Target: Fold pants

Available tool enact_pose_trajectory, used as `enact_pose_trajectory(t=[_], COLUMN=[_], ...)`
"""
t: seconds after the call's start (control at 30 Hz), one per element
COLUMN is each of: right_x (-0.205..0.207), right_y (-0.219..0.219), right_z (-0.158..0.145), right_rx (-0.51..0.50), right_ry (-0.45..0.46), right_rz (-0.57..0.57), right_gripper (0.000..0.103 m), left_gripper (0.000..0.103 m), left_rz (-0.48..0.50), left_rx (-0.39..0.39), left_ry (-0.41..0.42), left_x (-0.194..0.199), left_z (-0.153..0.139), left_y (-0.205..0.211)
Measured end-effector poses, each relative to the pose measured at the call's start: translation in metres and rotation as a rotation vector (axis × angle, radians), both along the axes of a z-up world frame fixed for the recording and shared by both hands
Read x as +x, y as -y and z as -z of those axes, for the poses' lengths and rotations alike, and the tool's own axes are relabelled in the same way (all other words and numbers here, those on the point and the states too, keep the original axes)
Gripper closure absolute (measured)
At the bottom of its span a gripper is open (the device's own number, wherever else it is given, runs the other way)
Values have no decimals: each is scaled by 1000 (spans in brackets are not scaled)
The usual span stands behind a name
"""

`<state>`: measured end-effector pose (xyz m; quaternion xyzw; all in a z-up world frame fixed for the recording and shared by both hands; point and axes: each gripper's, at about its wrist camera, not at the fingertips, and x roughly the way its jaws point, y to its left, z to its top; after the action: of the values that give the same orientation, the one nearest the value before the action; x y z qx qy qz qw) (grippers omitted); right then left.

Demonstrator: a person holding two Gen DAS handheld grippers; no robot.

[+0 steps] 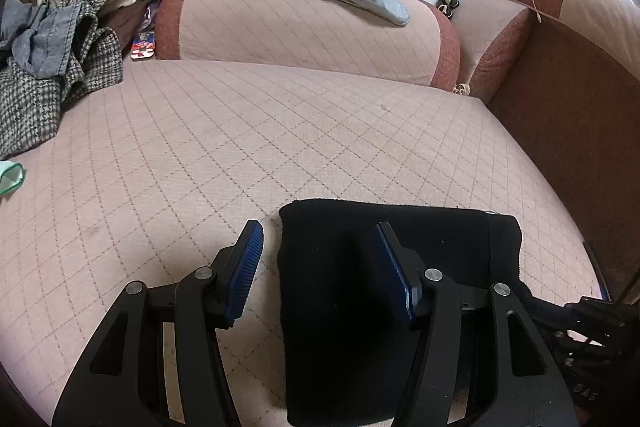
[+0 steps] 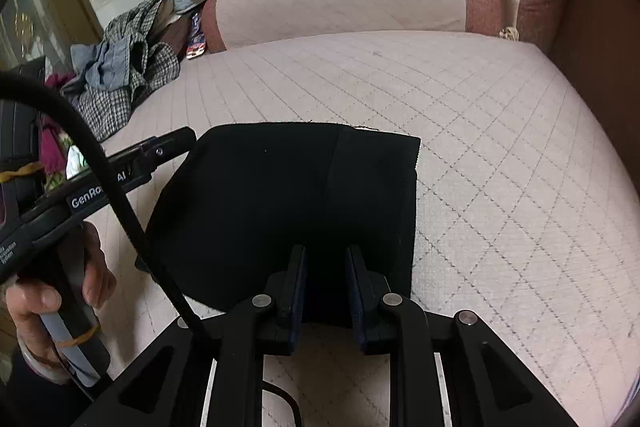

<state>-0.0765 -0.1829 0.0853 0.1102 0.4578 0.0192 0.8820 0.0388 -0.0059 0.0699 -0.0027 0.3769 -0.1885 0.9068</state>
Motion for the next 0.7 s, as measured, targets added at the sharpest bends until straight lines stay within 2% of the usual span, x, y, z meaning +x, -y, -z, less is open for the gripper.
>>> enact_pose_trajectory(t=[0.13, 0.17, 0.2, 0.27, 0.33, 0.7], right_x=[-4, -4, -5, -8, -11, -2], right_y=[6, 7, 7, 8, 9, 7], right_z=[-11, -12, -14, -19, -22, -21], right_rx=[68, 81, 93, 114, 129, 121], right_ry=[27, 32, 40, 68, 92, 83], right_rz=[20, 26, 31, 47, 57, 61], right_gripper=[81, 74, 62, 53, 53, 53], left_gripper=[46, 46, 46, 46, 46, 46], left_rz=[-2, -1, -2, -4, -5, -14], left_rx=[33, 44, 54, 64, 76, 78], left_ry=[34, 41, 46, 58, 65, 54], left_x=[-9, -11, -13, -17, -21, -27], left_z=[-2, -2, -2, -1, 0, 2], left_y=[0, 0, 1, 1, -1, -9])
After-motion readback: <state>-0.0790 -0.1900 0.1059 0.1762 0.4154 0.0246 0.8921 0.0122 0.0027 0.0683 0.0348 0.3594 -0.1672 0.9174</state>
